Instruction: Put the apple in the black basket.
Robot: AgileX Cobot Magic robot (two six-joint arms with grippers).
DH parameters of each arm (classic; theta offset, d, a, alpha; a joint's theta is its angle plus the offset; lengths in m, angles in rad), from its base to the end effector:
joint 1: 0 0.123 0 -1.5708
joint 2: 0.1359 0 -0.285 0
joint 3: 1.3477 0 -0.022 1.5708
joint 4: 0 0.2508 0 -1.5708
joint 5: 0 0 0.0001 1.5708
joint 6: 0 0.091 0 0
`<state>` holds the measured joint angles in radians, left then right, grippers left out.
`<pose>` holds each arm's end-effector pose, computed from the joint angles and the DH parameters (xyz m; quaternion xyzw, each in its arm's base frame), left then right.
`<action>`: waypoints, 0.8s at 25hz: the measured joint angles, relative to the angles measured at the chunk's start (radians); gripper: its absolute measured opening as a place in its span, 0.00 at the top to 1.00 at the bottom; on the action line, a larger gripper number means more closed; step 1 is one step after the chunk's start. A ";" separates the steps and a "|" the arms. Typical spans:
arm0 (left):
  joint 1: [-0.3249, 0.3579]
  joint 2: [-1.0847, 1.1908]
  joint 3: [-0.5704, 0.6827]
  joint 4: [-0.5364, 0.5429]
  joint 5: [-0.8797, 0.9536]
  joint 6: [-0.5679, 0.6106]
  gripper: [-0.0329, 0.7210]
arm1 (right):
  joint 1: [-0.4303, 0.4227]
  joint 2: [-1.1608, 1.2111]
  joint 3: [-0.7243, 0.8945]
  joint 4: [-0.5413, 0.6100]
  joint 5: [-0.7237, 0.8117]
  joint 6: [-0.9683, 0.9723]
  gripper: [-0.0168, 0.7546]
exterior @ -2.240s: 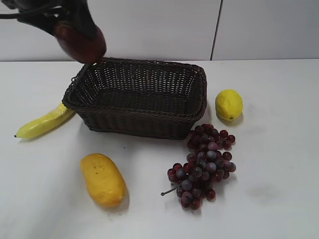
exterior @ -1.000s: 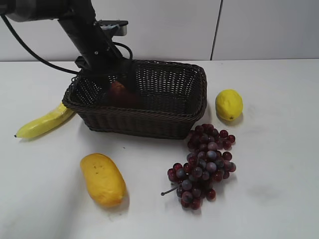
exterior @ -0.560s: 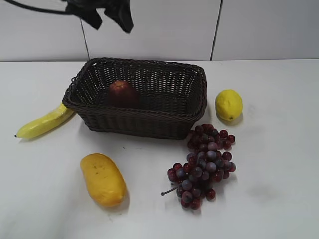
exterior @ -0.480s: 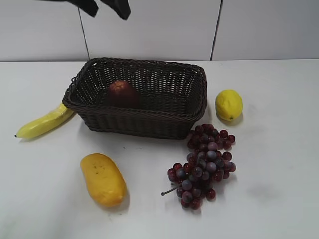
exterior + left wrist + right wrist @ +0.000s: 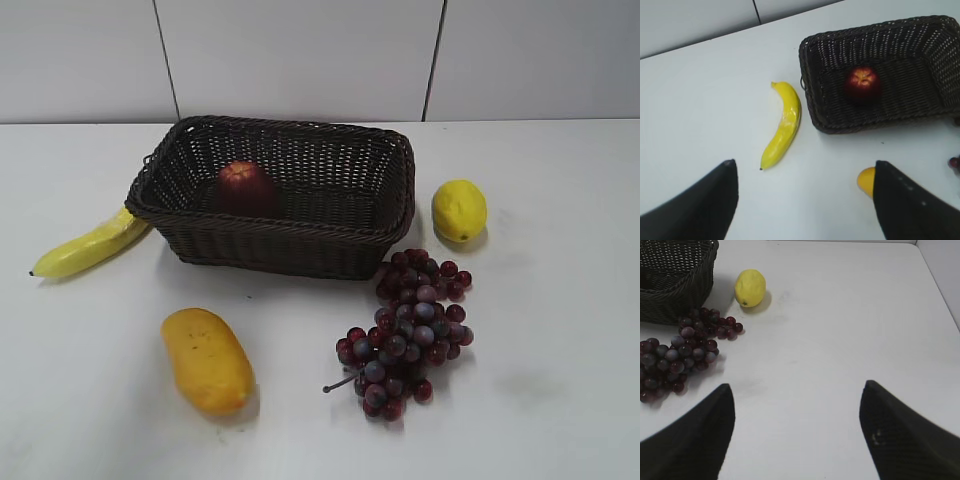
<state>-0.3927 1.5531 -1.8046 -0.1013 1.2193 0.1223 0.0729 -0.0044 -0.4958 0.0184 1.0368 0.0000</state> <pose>0.2929 -0.1307 0.4403 0.2390 0.9089 -0.0957 0.3279 -0.0041 0.0011 0.2781 -0.0311 0.8463 0.0286 0.5311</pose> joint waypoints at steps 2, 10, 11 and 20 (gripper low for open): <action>0.023 -0.096 0.105 0.015 0.001 -0.010 0.11 | 0.000 0.000 0.000 0.000 0.000 0.000 0.22; 0.097 -0.516 0.473 0.023 0.001 -0.024 0.12 | 0.000 0.000 0.000 0.000 0.000 0.000 0.22; 0.101 -0.571 0.515 0.023 0.001 -0.024 0.13 | 0.000 0.000 0.000 0.000 0.000 0.000 0.22; 0.107 -1.047 1.004 0.023 0.003 -0.025 0.16 | 0.000 0.000 0.000 0.000 0.000 0.000 0.22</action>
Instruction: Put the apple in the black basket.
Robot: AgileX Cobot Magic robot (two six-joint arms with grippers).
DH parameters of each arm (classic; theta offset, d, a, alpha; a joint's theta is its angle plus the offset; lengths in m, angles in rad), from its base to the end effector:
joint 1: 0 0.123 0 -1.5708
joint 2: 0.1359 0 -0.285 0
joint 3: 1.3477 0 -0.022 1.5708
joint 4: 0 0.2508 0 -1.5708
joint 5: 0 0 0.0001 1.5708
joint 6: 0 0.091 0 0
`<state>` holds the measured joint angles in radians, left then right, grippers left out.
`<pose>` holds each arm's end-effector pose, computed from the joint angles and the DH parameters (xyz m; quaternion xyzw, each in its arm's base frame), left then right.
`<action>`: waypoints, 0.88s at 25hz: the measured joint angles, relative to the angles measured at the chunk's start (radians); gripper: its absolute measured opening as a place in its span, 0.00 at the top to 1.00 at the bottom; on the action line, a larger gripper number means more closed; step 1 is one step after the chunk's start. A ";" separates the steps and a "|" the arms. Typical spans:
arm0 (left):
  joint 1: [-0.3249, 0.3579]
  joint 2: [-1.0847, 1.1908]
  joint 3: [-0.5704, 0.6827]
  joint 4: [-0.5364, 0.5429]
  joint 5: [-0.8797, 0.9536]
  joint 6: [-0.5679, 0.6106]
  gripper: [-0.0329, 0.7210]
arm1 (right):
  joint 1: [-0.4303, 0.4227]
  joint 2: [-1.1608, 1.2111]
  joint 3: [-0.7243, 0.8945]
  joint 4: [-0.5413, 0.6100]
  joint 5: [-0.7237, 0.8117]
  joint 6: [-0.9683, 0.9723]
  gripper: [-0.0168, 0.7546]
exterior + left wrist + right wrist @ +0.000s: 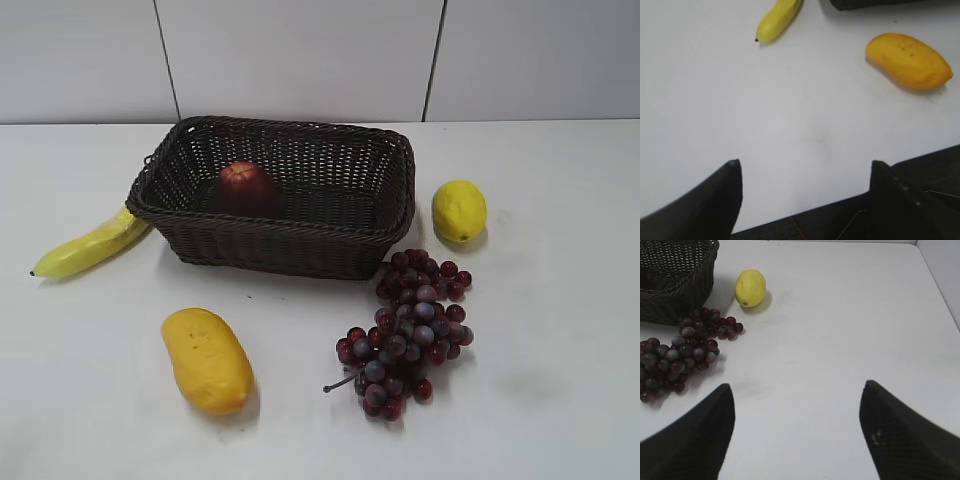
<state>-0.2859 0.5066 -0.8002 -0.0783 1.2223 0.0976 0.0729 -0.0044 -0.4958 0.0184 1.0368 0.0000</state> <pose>0.0528 -0.0225 0.3397 0.1785 0.9163 -0.0725 0.3511 -0.0041 0.0011 0.2781 -0.0311 0.8463 0.0286 0.5311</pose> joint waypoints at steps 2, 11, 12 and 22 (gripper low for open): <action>0.000 -0.105 0.098 0.000 0.001 0.000 0.17 | 0.000 0.000 0.000 0.000 0.000 0.000 0.22; 0.000 -0.373 0.288 -0.009 -0.159 0.000 0.17 | 0.000 0.000 0.000 0.000 0.000 0.000 0.22; 0.000 -0.374 0.289 -0.009 -0.168 0.000 0.17 | 0.000 0.000 0.000 0.000 0.000 0.000 0.22; 0.000 -0.337 0.319 -0.020 -0.139 0.000 0.17 | 0.000 0.000 0.000 0.000 0.000 0.000 0.22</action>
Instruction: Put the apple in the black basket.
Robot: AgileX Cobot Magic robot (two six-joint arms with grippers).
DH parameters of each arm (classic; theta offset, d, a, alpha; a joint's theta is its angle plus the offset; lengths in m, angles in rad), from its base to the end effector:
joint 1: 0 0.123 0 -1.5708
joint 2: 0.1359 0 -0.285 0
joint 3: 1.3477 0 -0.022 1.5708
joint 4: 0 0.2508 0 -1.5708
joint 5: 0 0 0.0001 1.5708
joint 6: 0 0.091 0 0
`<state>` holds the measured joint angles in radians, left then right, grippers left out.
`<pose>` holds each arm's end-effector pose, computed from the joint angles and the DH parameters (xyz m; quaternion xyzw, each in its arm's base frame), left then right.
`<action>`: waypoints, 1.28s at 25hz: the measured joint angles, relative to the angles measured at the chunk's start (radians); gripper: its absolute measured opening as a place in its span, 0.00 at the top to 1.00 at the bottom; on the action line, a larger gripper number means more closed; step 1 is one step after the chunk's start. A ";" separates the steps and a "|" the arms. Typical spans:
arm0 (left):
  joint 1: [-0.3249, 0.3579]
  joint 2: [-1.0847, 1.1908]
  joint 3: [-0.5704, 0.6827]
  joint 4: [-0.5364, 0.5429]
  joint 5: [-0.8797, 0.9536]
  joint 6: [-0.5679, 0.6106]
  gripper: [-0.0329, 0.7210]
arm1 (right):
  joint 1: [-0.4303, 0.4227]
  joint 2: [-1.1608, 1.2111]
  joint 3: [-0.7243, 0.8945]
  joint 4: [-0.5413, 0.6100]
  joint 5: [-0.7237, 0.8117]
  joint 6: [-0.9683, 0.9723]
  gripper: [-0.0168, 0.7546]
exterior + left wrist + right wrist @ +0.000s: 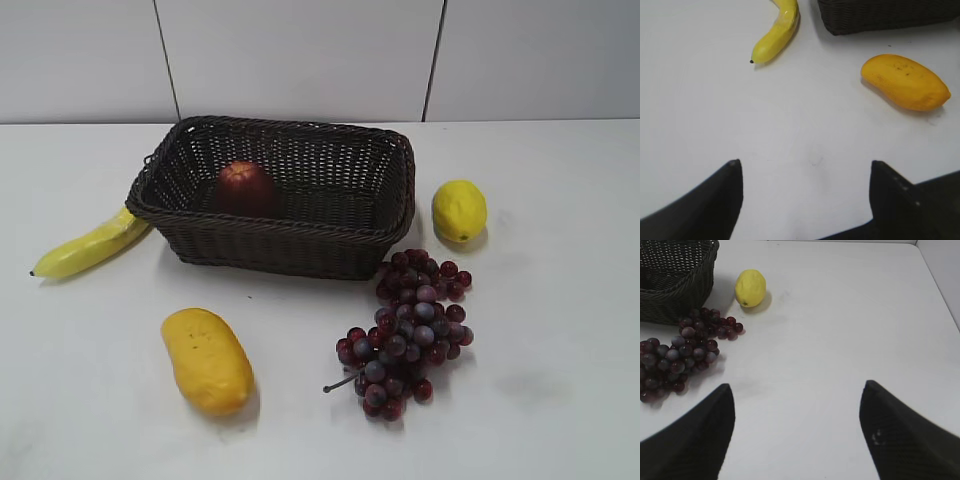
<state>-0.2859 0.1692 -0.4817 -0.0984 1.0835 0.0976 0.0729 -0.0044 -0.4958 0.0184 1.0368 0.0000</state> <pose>0.0179 -0.0135 0.2693 0.1698 0.8860 -0.0892 0.4221 -0.0041 0.0011 0.2781 -0.0311 0.8463 0.0286 0.5311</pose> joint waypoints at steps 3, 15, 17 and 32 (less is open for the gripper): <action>0.000 0.001 0.000 0.000 0.000 0.000 0.17 | 0.000 0.000 0.000 0.000 0.000 0.000 0.22; 0.075 -0.011 0.000 0.000 0.001 0.000 0.17 | 0.000 0.000 0.000 0.000 0.000 0.000 0.22; 0.124 -0.037 0.000 0.000 0.001 0.000 0.17 | 0.000 0.000 0.000 0.000 0.000 0.000 0.22; 0.217 -0.174 0.001 -0.002 0.002 0.000 0.17 | 0.000 0.000 0.000 0.000 0.000 0.000 0.22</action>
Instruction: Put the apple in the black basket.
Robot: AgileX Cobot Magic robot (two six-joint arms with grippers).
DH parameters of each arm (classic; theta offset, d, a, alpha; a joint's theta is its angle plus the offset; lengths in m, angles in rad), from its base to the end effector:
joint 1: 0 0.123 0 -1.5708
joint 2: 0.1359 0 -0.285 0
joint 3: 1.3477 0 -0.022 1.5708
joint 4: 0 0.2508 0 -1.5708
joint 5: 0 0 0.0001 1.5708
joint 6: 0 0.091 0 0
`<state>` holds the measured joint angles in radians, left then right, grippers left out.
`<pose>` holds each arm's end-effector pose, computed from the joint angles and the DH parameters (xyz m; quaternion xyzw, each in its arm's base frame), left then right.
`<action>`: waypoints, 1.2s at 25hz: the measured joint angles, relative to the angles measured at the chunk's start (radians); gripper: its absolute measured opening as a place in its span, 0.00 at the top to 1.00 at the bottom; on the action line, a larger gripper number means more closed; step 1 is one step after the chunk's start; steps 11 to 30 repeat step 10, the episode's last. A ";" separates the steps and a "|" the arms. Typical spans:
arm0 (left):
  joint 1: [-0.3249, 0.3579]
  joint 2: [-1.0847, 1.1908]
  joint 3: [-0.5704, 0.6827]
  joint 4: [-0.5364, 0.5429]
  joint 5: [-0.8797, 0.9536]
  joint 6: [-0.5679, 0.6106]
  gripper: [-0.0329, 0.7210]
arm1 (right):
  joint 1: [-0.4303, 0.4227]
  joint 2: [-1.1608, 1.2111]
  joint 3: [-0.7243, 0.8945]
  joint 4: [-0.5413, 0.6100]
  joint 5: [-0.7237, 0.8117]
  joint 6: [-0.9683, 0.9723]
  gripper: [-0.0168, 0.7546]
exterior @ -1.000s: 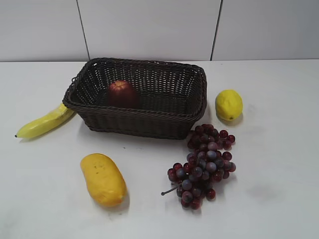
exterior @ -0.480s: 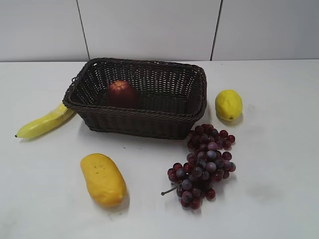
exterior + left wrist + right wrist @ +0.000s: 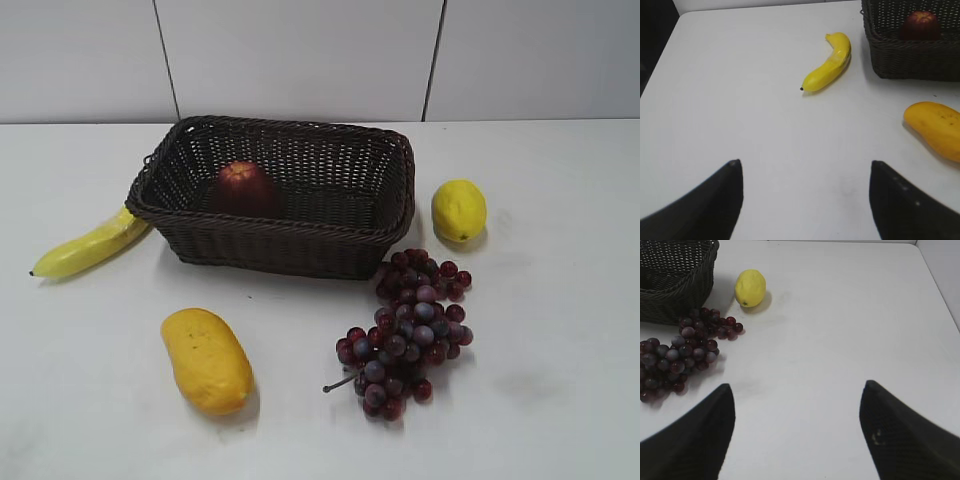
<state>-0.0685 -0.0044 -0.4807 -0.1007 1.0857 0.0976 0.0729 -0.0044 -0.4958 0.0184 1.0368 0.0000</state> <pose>-0.0052 -0.0078 0.2703 0.0737 0.8592 -0.0429 0.5044 -0.0041 0.0011 0.2781 -0.0311 0.8463 0.0286 0.5311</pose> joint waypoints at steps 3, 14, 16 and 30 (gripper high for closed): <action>0.000 0.000 0.000 0.000 0.000 0.000 0.17 | 0.000 0.000 0.000 0.000 0.000 0.000 0.22; 0.000 0.000 0.000 -0.001 0.000 0.000 0.17 | 0.000 0.000 0.000 0.000 0.000 0.000 0.22; 0.000 0.000 0.000 -0.001 0.000 0.000 0.17 | 0.000 0.000 0.000 0.000 0.000 0.000 0.22; 0.000 0.000 0.000 -0.001 0.000 0.000 0.17 | 0.000 0.000 0.000 0.000 0.000 0.000 0.22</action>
